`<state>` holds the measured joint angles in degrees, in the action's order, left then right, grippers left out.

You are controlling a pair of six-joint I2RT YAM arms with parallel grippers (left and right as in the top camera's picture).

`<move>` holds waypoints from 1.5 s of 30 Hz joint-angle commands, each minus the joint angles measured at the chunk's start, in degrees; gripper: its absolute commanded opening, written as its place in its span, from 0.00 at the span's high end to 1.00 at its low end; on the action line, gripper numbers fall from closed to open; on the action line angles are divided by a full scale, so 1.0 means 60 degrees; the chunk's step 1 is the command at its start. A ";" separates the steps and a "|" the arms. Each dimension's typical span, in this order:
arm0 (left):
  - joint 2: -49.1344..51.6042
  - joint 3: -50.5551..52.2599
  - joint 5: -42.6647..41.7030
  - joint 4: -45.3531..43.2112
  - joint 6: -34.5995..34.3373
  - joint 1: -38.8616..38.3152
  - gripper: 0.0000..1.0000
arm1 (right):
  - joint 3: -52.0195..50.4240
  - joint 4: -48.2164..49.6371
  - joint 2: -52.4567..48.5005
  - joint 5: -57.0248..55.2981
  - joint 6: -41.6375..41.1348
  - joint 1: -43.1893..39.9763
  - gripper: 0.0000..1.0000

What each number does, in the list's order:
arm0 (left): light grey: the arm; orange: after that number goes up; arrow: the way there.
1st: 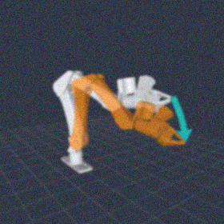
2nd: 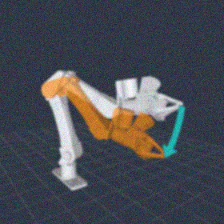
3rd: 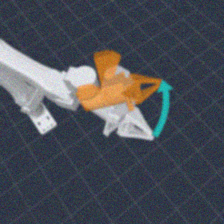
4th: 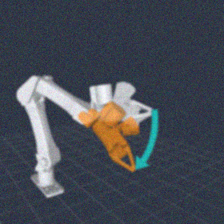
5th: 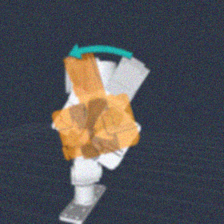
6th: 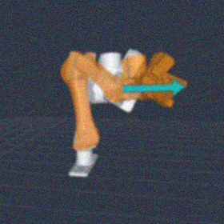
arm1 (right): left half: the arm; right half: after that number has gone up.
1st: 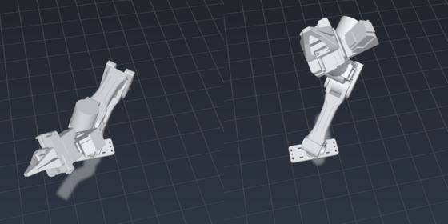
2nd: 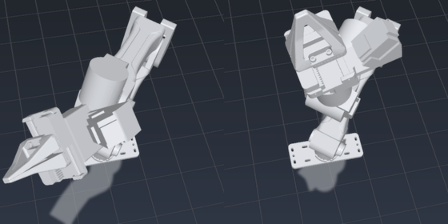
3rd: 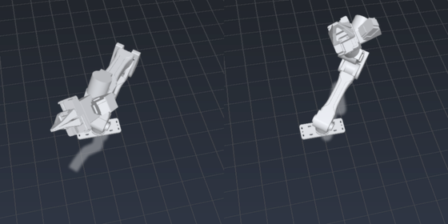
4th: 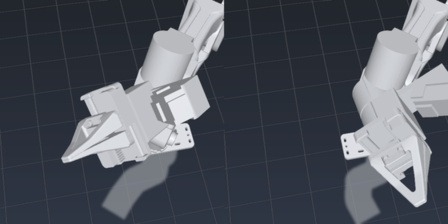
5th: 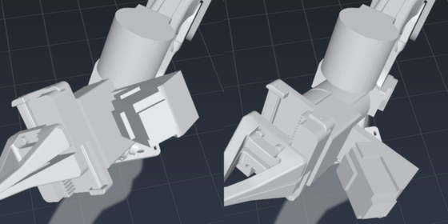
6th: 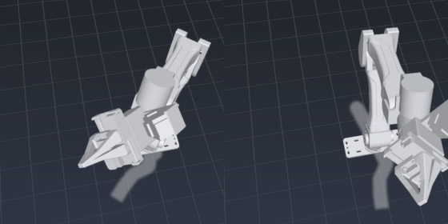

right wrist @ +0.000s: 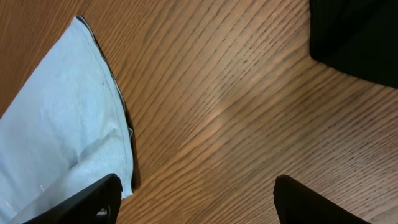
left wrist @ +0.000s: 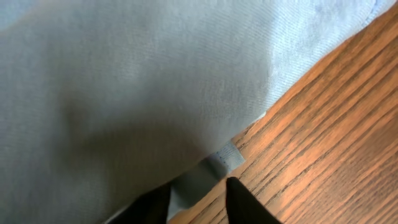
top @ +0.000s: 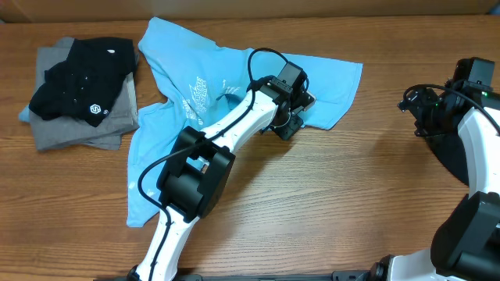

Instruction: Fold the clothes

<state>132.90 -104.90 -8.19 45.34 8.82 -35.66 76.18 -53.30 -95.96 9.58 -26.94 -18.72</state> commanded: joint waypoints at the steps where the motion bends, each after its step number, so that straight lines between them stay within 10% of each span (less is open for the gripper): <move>1: 0.0295 0.0109 -0.0142 -0.0015 -0.0219 -0.0073 0.76 | 0.0178 -0.0004 -0.0066 -0.0098 0.0066 0.0000 0.19; 7: 0.0463 0.0109 -0.0193 0.0233 -0.0302 -0.0069 0.96 | 0.0178 -0.0040 -0.0066 -0.0098 0.0066 0.0000 0.19; 36: 0.0331 -0.5639 -0.2863 0.6568 -0.0809 -0.3034 0.96 | 0.0178 -0.0226 -0.0066 -0.0659 0.0313 -0.0007 0.14; 45: 0.0328 -0.7665 -0.1865 0.7989 -0.0980 -0.3020 0.55 | 0.0175 -0.1268 -0.0066 0.0517 0.0929 0.0004 0.11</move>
<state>135.09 -145.34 -23.11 91.64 3.49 -55.53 76.18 -59.83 -95.96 8.36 -24.25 -18.72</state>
